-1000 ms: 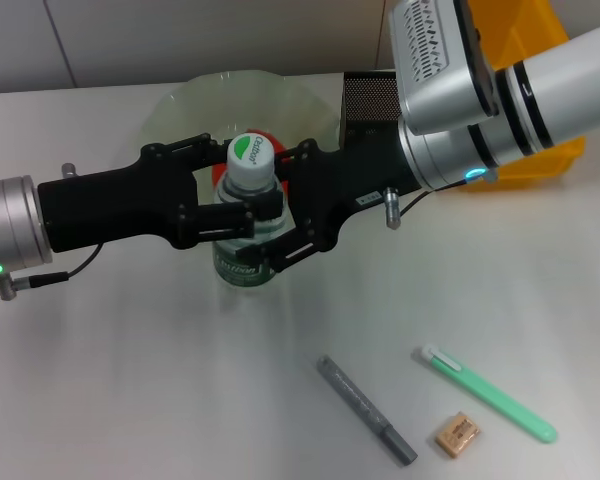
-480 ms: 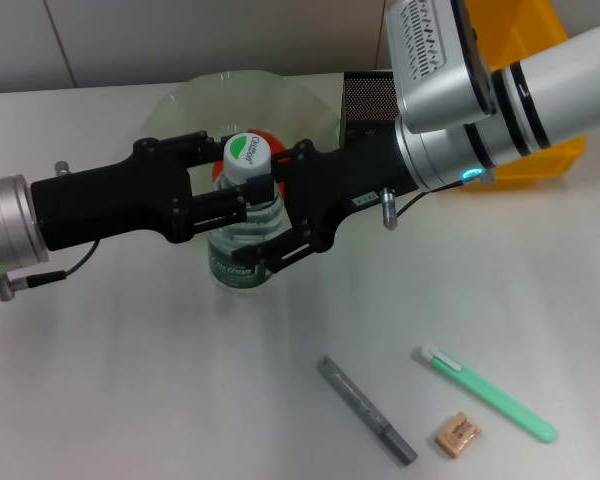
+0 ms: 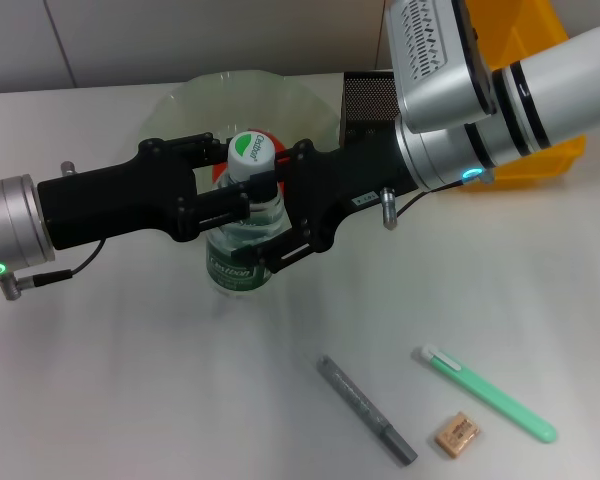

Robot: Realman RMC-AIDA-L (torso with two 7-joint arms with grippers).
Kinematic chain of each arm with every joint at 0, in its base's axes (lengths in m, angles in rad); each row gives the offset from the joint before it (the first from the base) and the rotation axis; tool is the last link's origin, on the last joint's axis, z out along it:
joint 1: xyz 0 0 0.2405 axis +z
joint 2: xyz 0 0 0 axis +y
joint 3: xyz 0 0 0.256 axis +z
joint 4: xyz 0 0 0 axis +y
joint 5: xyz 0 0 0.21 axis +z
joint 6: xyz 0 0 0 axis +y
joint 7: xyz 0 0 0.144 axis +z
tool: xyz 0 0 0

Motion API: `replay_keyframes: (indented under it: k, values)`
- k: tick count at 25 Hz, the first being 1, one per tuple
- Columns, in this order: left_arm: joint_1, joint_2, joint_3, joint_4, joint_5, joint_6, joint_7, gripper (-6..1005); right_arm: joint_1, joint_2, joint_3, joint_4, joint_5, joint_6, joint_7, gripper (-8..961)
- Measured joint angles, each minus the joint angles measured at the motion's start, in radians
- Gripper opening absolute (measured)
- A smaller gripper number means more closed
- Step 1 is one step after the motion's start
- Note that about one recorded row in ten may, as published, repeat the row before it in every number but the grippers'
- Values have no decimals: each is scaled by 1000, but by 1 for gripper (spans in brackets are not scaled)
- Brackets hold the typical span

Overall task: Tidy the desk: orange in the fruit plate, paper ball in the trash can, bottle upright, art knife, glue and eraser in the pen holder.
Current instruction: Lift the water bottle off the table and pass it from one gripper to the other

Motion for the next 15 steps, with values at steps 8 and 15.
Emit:
replay_keyframes:
  k: [8,15]
  values:
    - [2,0,-2,9,-1,4,0,548,-4,1,0,-2,1,8,0,792]
    - [0,3,-6,12,-3,21,-6,526,-12,2,6,-9,11,15,-2,792]
